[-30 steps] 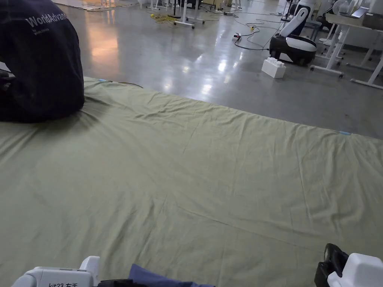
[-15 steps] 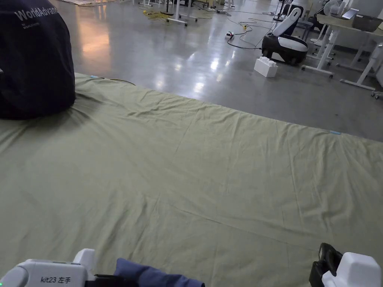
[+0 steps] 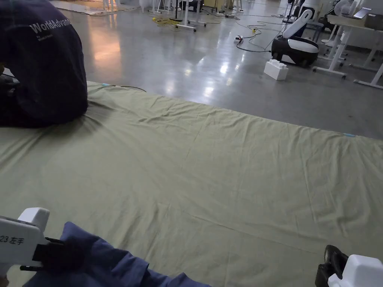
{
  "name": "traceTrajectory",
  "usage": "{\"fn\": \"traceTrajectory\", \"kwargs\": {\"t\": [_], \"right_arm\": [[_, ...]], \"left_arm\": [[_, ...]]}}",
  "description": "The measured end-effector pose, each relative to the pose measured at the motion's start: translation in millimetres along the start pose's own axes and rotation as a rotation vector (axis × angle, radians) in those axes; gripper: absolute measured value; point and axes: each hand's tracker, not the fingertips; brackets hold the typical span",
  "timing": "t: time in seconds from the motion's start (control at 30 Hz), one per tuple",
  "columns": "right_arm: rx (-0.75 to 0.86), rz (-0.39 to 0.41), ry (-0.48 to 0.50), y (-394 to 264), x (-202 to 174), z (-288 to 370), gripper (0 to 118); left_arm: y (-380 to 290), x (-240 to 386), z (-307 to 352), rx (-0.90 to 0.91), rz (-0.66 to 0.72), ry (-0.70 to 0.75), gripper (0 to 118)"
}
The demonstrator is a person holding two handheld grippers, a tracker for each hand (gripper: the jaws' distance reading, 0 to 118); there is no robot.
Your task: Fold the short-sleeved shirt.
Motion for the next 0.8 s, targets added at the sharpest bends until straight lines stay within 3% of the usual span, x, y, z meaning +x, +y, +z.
{"fn": "traceTrajectory", "kwargs": {"t": [0.4,0.8], "right_arm": [[0.002,-0.012,0.029,0.6,-7.6,-0.9,1],[-0.001,-0.027,0.027,-3.6,-3.1,2.2,1]], "left_arm": [[1.9,88.5,-8.1,-0.072,-0.119,0.053,12],[-4.9,151.0,-57.5,-0.135,-0.019,-0.101,13]]}}
